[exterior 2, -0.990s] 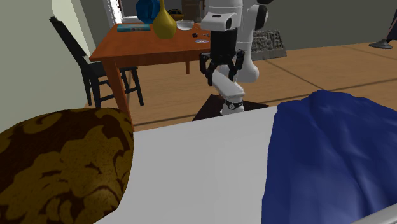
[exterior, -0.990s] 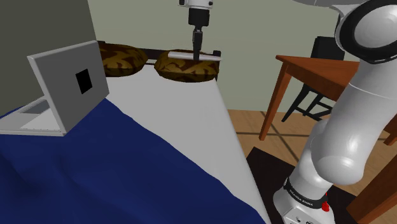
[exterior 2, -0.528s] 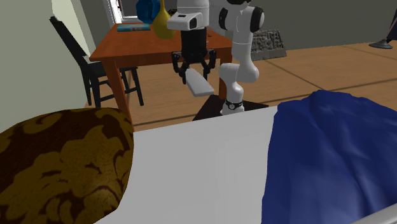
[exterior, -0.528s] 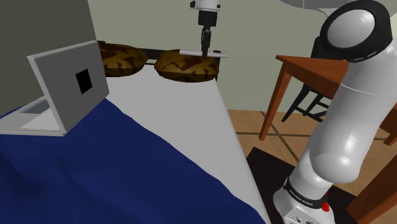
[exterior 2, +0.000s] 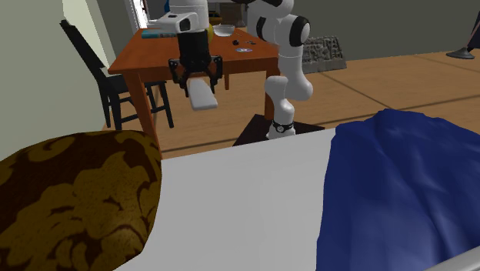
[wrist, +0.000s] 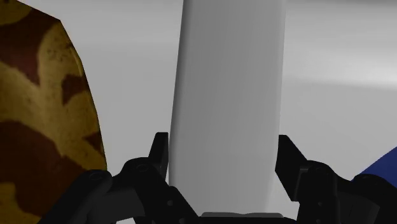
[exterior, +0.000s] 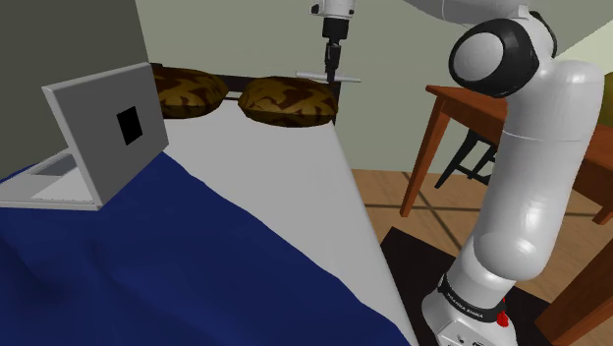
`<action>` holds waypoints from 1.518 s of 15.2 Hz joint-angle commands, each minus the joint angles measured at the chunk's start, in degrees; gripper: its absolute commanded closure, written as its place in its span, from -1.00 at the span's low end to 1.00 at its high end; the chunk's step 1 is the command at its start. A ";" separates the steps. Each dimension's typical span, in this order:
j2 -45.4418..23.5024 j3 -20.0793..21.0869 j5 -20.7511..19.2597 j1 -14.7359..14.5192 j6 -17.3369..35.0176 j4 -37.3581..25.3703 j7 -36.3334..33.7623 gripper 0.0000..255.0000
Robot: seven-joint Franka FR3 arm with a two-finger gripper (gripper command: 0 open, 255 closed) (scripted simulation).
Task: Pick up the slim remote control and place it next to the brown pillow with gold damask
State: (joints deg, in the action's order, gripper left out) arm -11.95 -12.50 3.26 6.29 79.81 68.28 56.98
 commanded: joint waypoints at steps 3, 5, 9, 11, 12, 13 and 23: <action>-7.59 -1.78 2.22 4.52 -3.25 -10.56 5.20 1.00; -8.98 -2.00 2.62 5.61 -3.15 -11.79 6.30 1.00; -6.35 -1.99 1.90 4.75 1.53 -4.52 6.22 1.00; -5.35 -1.96 1.63 4.43 3.63 -1.44 6.17 1.00; -4.91 -1.95 1.51 4.29 4.64 0.01 6.15 1.00; -4.50 -1.94 1.40 4.17 5.63 1.39 6.13 1.00; -1.91 -1.80 0.74 3.35 14.60 12.89 6.02 1.00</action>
State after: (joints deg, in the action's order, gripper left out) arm -14.33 -14.34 4.12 9.79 93.40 79.75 63.10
